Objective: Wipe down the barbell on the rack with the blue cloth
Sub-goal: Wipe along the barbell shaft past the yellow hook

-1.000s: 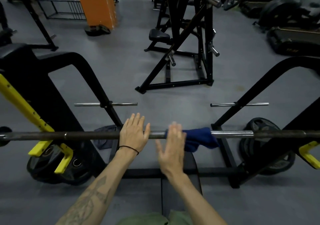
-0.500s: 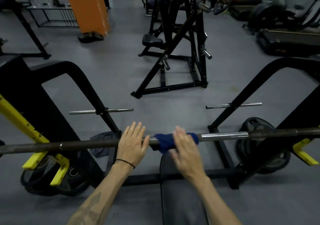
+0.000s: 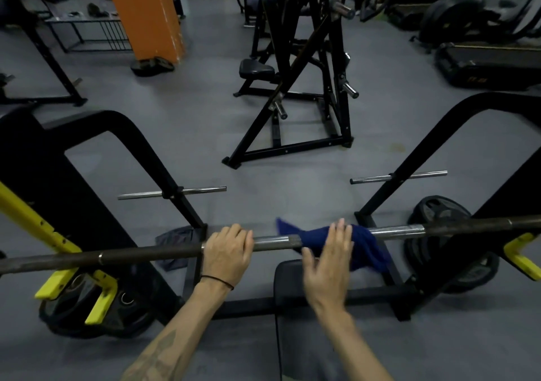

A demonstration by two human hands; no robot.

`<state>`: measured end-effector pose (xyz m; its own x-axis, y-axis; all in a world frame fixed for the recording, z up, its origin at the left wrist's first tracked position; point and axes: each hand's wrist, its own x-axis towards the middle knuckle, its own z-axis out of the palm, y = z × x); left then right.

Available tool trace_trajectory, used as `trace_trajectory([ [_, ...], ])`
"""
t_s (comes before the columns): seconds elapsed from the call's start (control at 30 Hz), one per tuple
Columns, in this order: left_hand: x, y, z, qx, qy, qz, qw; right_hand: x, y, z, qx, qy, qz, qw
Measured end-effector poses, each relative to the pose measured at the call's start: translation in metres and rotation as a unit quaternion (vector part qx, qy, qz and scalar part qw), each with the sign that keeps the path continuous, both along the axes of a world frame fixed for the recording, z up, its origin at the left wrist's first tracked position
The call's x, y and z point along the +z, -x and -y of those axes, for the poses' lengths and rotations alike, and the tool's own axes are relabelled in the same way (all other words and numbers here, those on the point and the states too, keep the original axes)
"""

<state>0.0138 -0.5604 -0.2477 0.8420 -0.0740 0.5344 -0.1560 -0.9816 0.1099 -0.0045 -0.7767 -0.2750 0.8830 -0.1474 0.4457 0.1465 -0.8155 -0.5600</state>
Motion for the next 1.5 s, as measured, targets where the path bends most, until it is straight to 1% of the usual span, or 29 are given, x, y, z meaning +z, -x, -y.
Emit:
trace_trajectory([
  [0.03,0.001,-0.001,0.003,0.0,-0.014,0.008,1.0,0.004,0.005,-0.025,0.033,-0.019,-0.013,0.999],
  [0.07,0.001,-0.002,0.006,-0.005,-0.025,0.01,1.0,0.006,0.012,-0.044,0.109,0.013,-0.017,0.994],
  [0.13,0.0,-0.002,0.007,-0.035,-0.046,-0.009,0.998,0.005,0.008,-0.04,0.254,0.152,0.012,0.955],
  [0.17,0.0,-0.002,0.006,-0.045,-0.055,-0.018,0.997,0.005,-0.001,-0.019,0.274,0.192,0.038,0.942],
  [0.23,0.003,-0.003,0.006,-0.035,-0.068,-0.033,0.997,-0.001,-0.017,0.027,0.207,0.193,0.059,0.957],
  [0.3,0.007,-0.01,0.009,-0.003,-0.066,-0.08,0.995,-0.004,-0.018,0.048,0.035,0.108,0.042,0.993],
  [0.37,0.017,-0.017,0.011,0.005,-0.085,-0.168,0.982,-0.001,-0.011,0.013,-0.04,0.008,0.012,0.999],
  [0.43,0.036,-0.028,0.012,-0.002,-0.13,-0.292,0.948,0.006,0.001,-0.043,0.049,-0.024,-0.002,0.999],
  [0.47,0.039,-0.037,0.011,-0.012,-0.12,-0.352,0.928,0.007,0.009,-0.062,0.127,0.016,-0.006,0.992],
  [0.5,0.04,-0.046,0.008,-0.011,-0.085,-0.406,0.91,0.005,0.014,-0.065,0.196,0.074,-0.005,0.978],
  [0.53,0.045,-0.053,0.007,-0.004,-0.022,-0.484,0.875,0.005,0.012,-0.051,0.239,0.123,0.004,0.963],
  [0.57,0.053,-0.055,0.008,0.008,0.028,-0.55,0.834,0.002,0.005,-0.028,0.248,0.152,0.025,0.957],
  [0.6,0.056,-0.054,0.009,0.011,0.046,-0.561,0.827,0.0,-0.002,0.001,0.234,0.168,0.038,0.957],
  [0.63,0.058,-0.051,0.01,0.013,0.002,-0.536,0.844,-0.002,-0.009,0.029,0.188,0.168,0.045,0.967],
  [0.7,0.048,-0.037,0.013,0.035,-0.07,-0.421,0.904,-0.004,-0.011,0.059,0.059,0.109,0.033,0.992],
  [0.77,0.036,-0.024,0.017,0.057,-0.062,-0.321,0.943,0.002,-0.008,0.023,-0.018,-0.002,0.011,1.0],
  [0.8,0.033,-0.021,0.018,0.063,-0.029,-0.285,0.956,0.007,-0.004,-0.007,0.003,-0.03,-0.002,1.0],
  [0.83,0.029,-0.019,0.018,0.062,0.016,-0.247,0.967,0.01,0.004,-0.032,0.073,-0.002,-0.016,0.997],
  [0.9,0.016,-0.016,0.015,0.04,0.037,-0.172,0.984,0.003,0.012,-0.037,0.218,0.147,0.004,0.965],
  [0.93,0.012,-0.016,0.013,0.035,0.035,-0.16,0.986,0.001,0.005,-0.015,0.24,0.196,0.029,0.95],
  [1.0,0.006,-0.014,0.01,0.03,0.027,-0.163,0.986,-0.006,-0.006,0.034,0.198,0.216,0.044,0.955],
  [1.07,0.004,-0.012,0.01,0.032,0.007,-0.147,0.989,-0.009,-0.002,0.054,0.075,0.154,0.029,0.985],
  [1.13,0.003,-0.014,0.014,0.042,0.009,-0.135,0.99,-0.005,0.005,0.016,-0.005,0.045,0.002,0.999],
  [1.2,0.005,-0.014,0.018,0.047,0.025,-0.124,0.991,0.001,0.015,-0.036,0.048,0.007,-0.027,0.998],
  [1.27,0.003,-0.011,0.016,0.043,0.025,-0.112,0.993,-0.001,0.017,-0.037,0.179,0.134,-0.013,0.975],
  [1.3,0.002,-0.009,0.014,0.035,0.024,-0.11,0.993,-0.002,0.011,-0.015,0.209,0.196,0.009,0.958],
  [1.37,0.0,-0.007,0.011,0.024,0.024,-0.105,0.994,-0.008,0.002,0.037,0.179,0.223,0.031,0.958],
  [1.43,-0.002,-0.006,0.014,0.02,0.03,-0.103,0.994,-0.009,0.006,0.059,0.045,0.143,0.01,0.989],
  [1.5,-0.004,-0.008,0.019,0.034,0.04,-0.094,0.994,-0.008,0.016,0.026,-0.011,0.04,-0.013,0.999],
])
